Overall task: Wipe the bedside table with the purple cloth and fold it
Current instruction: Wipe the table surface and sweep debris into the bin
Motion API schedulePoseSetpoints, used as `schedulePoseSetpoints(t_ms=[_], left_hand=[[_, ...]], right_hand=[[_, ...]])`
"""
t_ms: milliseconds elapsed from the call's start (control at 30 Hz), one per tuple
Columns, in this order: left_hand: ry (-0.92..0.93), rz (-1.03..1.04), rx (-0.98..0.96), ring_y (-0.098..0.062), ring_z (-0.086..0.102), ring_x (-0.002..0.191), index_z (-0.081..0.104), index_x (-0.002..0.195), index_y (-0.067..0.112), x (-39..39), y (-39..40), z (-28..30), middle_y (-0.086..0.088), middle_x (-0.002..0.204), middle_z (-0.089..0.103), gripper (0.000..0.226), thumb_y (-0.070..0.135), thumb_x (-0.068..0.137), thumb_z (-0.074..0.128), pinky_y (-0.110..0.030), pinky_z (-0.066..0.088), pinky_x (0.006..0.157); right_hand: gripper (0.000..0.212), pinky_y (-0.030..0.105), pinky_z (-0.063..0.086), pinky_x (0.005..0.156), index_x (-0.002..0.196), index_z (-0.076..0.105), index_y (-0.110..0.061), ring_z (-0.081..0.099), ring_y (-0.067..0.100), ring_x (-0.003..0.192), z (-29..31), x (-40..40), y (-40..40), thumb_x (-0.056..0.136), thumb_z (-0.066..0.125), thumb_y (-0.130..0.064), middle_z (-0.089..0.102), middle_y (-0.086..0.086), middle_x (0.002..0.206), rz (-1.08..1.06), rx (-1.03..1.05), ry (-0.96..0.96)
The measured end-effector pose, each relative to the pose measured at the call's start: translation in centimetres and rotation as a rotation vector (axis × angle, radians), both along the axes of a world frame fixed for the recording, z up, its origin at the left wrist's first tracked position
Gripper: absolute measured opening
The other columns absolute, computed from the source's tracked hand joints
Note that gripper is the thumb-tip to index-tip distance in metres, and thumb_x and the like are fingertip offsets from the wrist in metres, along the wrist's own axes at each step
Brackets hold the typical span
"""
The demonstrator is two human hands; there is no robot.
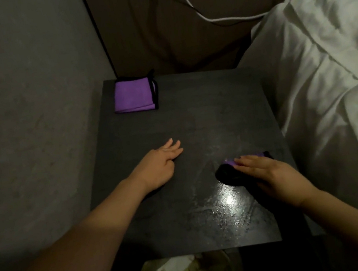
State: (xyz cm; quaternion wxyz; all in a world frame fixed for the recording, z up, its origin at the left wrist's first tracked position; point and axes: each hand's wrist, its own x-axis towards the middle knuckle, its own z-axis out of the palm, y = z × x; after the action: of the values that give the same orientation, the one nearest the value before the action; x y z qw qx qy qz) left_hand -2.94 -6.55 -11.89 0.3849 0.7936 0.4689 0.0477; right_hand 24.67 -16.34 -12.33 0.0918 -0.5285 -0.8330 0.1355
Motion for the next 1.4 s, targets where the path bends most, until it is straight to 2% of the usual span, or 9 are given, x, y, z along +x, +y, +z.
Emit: schedulePoseSetpoints(t_ms=[67, 200, 333, 500, 733, 933, 1033, 1133, 1400], left_hand=[[0.005, -0.005, -0.013, -0.008, 0.012, 0.144, 0.04, 0.136, 0.015, 0.0, 0.0, -0.1, 0.003, 0.153, 0.026, 0.056, -0.006, 0.084, 0.034, -0.034, 0.006, 0.122], [-0.004, 0.0, 0.0, -0.007, 0.013, 0.144, 0.041, 0.136, 0.012, 0.1, 0.2, 0.1, 0.002, 0.152, 0.027, 0.055, -0.007, 0.085, 0.033, -0.018, 0.002, 0.115], [-0.036, 0.023, -0.017, -0.008, 0.015, 0.143, 0.044, 0.134, 0.009, 0.0, 0.2, 0.1, -0.002, 0.151, 0.03, 0.054, -0.01, 0.084, 0.032, -0.011, 0.002, 0.111], [-0.014, -0.007, -0.018, -0.008, 0.015, 0.143, 0.043, 0.134, 0.009, -0.2, 0.4, 0.2, -0.001, 0.151, 0.03, 0.055, -0.01, 0.084, 0.031, -0.014, 0.003, 0.113], [-0.007, 0.012, -0.028, -0.006, 0.014, 0.143, 0.042, 0.135, 0.011, 0.1, 0.3, 0.7, 0.001, 0.151, 0.029, 0.054, -0.009, 0.085, 0.032, -0.018, 0.002, 0.116], [0.008, 0.018, -0.016, -0.006, 0.013, 0.143, 0.042, 0.135, 0.011, 0.3, 0.2, 0.7, 0.002, 0.152, 0.028, 0.055, -0.009, 0.086, 0.031, -0.004, -0.003, 0.102], [0.007, 0.011, -0.017, -0.006, 0.013, 0.143, 0.041, 0.135, 0.01, 0.2, 0.1, 0.7, 0.001, 0.152, 0.027, 0.054, -0.009, 0.086, 0.031, -0.005, -0.002, 0.104], [0.002, 0.015, -0.01, -0.007, 0.013, 0.143, 0.041, 0.135, 0.01, 0.1, 0.0, 0.5, 0.0, 0.152, 0.028, 0.054, -0.01, 0.086, 0.031, -0.009, 0.0, 0.108], [0.021, 0.005, 0.009, -0.007, 0.014, 0.143, 0.041, 0.136, 0.01, 0.1, 0.0, 0.0, 0.0, 0.152, 0.028, 0.054, -0.01, 0.085, 0.032, -0.004, -0.001, 0.104]], right_hand=[[0.036, 0.025, 0.039, 0.085, 0.108, 0.064, -0.007, 0.058, 0.024, 0.099, 0.4, -0.7, 1.3, 0.079, 0.048, -0.02, 0.067, 0.015, 0.106, -0.107, 0.098, 0.095], [0.021, 0.032, 0.049, 0.069, 0.098, 0.068, -0.003, 0.061, 0.031, 0.079, 0.6, -4.0, 5.0, 0.077, 0.065, -0.006, 0.061, 0.018, 0.093, -0.362, 0.172, 0.184], [0.022, 0.032, 0.044, 0.064, 0.09, 0.069, -0.002, 0.054, 0.035, 0.069, -0.8, -7.0, 5.4, 0.07, 0.06, -0.001, 0.058, 0.017, 0.077, -0.374, 0.15, 0.139], [0.036, 0.024, 0.037, 0.07, 0.094, 0.066, -0.01, 0.047, 0.022, 0.079, -1.3, -10.0, -0.5, 0.068, 0.043, -0.011, 0.062, 0.008, 0.086, -0.227, 0.075, 0.213], [0.033, 0.019, 0.038, 0.067, 0.097, 0.06, -0.016, 0.041, 0.011, 0.082, -1.1, -12.2, -7.8, 0.067, 0.045, -0.014, 0.049, -0.005, 0.091, 0.034, -0.114, 0.375], [0.032, 0.004, 0.039, 0.077, 0.092, 0.061, -0.031, 0.054, -0.006, 0.086, 2.4, -8.2, -6.1, 0.07, 0.052, -0.009, 0.058, -0.018, 0.091, -0.383, -0.069, 0.74], [0.024, 0.0, 0.035, 0.075, 0.089, 0.066, -0.024, 0.054, -0.005, 0.079, 3.7, -3.1, -1.2, 0.073, 0.055, -0.01, 0.058, -0.004, 0.08, -0.496, 0.122, 0.563], [0.027, 0.008, 0.033, 0.071, 0.094, 0.068, 0.002, 0.06, 0.028, 0.081, 2.3, 1.2, 3.9, 0.07, 0.063, 0.014, 0.06, 0.02, 0.086, -0.597, 0.188, 0.296], [0.035, 0.028, 0.038, 0.079, 0.099, 0.068, -0.005, 0.054, 0.036, 0.085, -2.7, -1.2, 0.4, 0.068, 0.062, 0.009, 0.058, 0.019, 0.096, -0.632, 0.17, 0.186]])
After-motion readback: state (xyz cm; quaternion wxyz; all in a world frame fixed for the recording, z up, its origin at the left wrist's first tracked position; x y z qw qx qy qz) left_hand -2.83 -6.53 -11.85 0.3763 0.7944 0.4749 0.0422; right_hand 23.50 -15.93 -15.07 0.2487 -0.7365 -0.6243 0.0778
